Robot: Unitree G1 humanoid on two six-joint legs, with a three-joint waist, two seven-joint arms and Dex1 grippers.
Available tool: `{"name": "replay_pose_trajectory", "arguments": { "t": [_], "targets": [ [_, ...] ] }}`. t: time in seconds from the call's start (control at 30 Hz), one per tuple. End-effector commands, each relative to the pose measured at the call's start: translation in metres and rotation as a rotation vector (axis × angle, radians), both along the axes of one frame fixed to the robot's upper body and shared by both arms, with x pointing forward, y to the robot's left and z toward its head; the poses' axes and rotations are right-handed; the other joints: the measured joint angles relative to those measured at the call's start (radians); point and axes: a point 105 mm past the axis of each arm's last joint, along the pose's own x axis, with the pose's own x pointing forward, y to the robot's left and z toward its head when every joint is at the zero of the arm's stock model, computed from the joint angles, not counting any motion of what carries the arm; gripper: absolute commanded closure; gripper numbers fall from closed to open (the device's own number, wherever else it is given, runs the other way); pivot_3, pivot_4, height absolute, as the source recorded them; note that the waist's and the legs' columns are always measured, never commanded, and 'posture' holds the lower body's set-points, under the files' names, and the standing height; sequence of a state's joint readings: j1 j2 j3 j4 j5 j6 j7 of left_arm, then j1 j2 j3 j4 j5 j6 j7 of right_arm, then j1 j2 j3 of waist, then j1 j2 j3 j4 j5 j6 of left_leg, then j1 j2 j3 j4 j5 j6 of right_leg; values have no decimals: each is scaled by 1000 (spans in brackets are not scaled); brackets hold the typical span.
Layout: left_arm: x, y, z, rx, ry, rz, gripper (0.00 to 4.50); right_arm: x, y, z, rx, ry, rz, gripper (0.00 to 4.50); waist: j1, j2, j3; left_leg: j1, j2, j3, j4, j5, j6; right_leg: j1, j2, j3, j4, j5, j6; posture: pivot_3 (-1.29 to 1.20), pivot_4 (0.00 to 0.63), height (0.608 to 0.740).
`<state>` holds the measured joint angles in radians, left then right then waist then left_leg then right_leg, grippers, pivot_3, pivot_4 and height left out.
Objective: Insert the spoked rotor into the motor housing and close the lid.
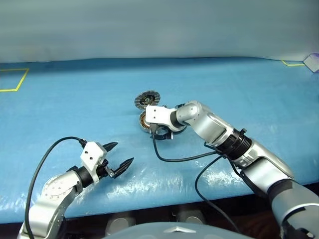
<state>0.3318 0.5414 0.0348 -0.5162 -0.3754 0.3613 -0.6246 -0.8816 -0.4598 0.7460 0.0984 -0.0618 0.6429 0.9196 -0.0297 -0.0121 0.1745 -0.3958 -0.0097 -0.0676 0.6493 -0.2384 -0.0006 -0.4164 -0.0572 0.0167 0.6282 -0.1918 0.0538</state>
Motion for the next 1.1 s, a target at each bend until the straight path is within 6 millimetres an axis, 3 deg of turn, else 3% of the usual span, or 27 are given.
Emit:
{"name": "replay_pose_trajectory", "arguments": {
  "t": [0.03,0.43,0.53,0.7,0.73,0.93,1.1],
  "targets": [
    [1,0,15,-18,-68,9,19,2,4,5,-8,-24,32,28,0,0,0,0,0,0,0,0,0,0,0,0,0,0,0,0,150,740],
    [2,-2,15,-36,-77,27,19,5,12,-13,-46,25,55,28,-6,0,0,1,0,0,0,0,0,1,0,0,1,0,0,0,150,740],
    [0,-1,15,-35,-76,32,0,7,15,-15,-45,27,47,605,-8,0,-1,2,0,0,0,0,0,1,1,0,1,0,0,0,150,740],
    [-1,3,13,10,-98,55,0,9,21,-14,-28,13,43,2204,-9,0,-2,3,1,0,0,0,-1,1,1,0,1,0,0,0,150,740],
    [-1,4,12,14,-95,53,0,8,22,-14,-24,12,43,2339,-10,0,-2,3,1,0,0,0,-1,2,2,0,1,0,0,0,150,740],
    [-1,7,14,20,-96,46,0,-3,32,-14,38,48,39,2348,-12,0,-2,4,2,0,0,1,-2,1,3,0,2,0,1,0,150,740],
    [1,7,15,20,-97,41,0,-27,45,-13,96,75,63,2353,-14,0,-2,4,2,0,-1,1,-2,1,3,0,3,-1,0,0,150,740]
  ]
}}
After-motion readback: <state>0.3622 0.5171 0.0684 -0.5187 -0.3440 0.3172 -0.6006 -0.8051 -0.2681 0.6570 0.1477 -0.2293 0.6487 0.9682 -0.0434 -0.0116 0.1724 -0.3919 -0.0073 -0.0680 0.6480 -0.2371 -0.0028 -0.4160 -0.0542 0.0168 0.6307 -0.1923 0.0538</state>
